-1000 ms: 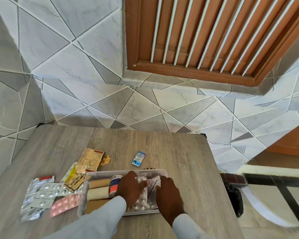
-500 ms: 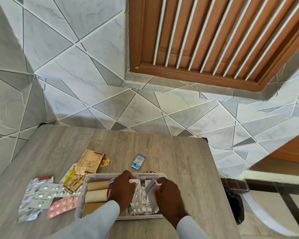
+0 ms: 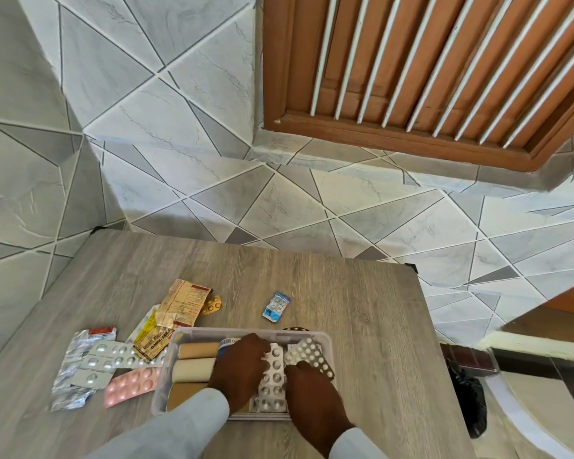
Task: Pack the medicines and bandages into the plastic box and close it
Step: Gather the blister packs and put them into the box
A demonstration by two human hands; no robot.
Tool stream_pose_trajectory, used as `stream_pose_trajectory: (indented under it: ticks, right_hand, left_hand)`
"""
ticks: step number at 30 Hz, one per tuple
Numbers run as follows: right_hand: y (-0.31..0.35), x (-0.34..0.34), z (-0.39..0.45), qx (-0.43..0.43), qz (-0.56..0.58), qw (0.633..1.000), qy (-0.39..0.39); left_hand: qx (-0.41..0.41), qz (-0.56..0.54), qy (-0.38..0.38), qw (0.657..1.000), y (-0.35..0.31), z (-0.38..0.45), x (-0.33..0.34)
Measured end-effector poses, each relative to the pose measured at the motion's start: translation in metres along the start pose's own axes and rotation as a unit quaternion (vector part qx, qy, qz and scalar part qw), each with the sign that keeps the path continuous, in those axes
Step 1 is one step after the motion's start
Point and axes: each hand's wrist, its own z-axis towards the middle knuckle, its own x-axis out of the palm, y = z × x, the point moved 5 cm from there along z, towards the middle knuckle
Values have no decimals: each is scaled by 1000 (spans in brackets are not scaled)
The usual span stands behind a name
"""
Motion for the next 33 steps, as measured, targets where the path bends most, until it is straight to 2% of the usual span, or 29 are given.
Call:
stream_pose_trajectory:
  ticks: [2, 5, 6, 8, 10, 12, 13, 15, 17, 20, 23, 26, 28, 31, 33]
  right_hand:
    - [1, -3, 5, -1, 51, 999, -5]
    - [-2, -16, 8, 0, 69, 997, -44]
    - [-8, -22, 9, 20, 48, 996, -73]
    - [-11, -28, 8, 30, -55, 995, -77]
    - [-3, -21, 5, 34, -123, 992, -12]
    - [0, -10, 4, 29, -122, 991, 43]
    - [1, -13, 5, 27, -120, 991, 43]
    - [-2, -24, 12, 26, -107, 994, 16]
    - [-10, -47, 27, 38, -49, 997, -37]
    - [-33, -75, 60, 47, 43, 992, -109]
    - [-56, -73, 94, 91, 113, 989, -36]
    - [-64, -53, 123, 104, 131, 983, 69]
    - [-63, -38, 137, 91, 106, 984, 111]
    - [-66, -22, 149, 90, 57, 986, 124]
    - [-68, -16, 152, 95, 48, 989, 107]
  left_hand:
    - [8, 1, 9, 1000, -2, 2, 3]
    - [25, 2, -8, 1000, -11, 8, -5]
    - [27, -6, -19, 999, -11, 12, -8]
    - [23, -22, -45, 998, -11, 20, -14]
    - [24, -25, -62, 997, -12, 30, -20]
    - [35, -22, -71, 997, -14, 42, -24]
    - [41, -19, -76, 996, -15, 49, -27]
    - [47, -5, -86, 995, -15, 65, -29]
    - [30, -4, -84, 996, -12, 82, -30]
    - [-42, -21, -20, 999, -3, 112, -23]
    - [-109, 21, 59, 992, 5, 129, -11]
    - [-144, 52, 84, 985, 7, 139, -1]
    - [-159, 49, 84, 982, 5, 142, 4]
    - [-154, 40, 79, 984, 2, 143, 6]
    - [-153, 15, 63, 986, 5, 141, 3]
